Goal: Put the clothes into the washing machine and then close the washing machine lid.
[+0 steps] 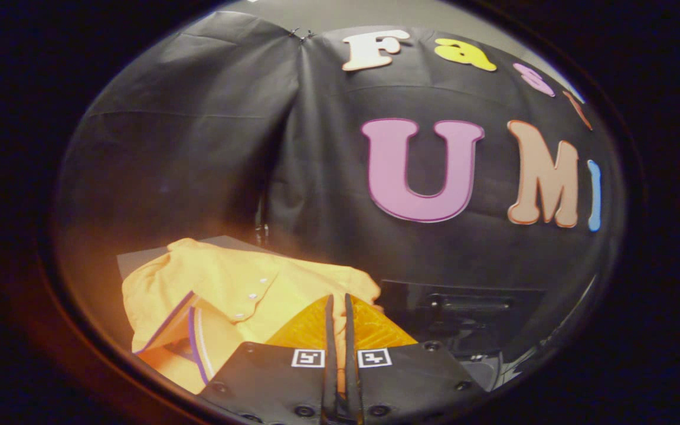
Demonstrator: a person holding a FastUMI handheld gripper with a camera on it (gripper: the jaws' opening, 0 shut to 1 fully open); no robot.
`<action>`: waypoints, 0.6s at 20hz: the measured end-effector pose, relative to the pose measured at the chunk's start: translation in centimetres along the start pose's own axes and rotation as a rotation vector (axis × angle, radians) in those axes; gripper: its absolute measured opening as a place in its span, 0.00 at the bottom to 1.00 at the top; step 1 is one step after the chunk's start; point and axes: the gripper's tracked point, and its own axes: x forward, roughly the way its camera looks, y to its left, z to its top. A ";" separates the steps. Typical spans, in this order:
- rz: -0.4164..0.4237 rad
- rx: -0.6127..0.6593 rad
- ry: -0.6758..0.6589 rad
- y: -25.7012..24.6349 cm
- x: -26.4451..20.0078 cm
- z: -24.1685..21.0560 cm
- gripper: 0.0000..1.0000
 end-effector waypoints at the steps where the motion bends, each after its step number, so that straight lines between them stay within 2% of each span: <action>1: -0.047 -0.013 0.000 -2.1 -0.5 0.1 0.06; 5: -0.174 -0.024 0.005 -8.1 -2.2 -0.1 0.06; 12: -0.418 -0.138 0.005 -16.0 -4.0 0.0 0.06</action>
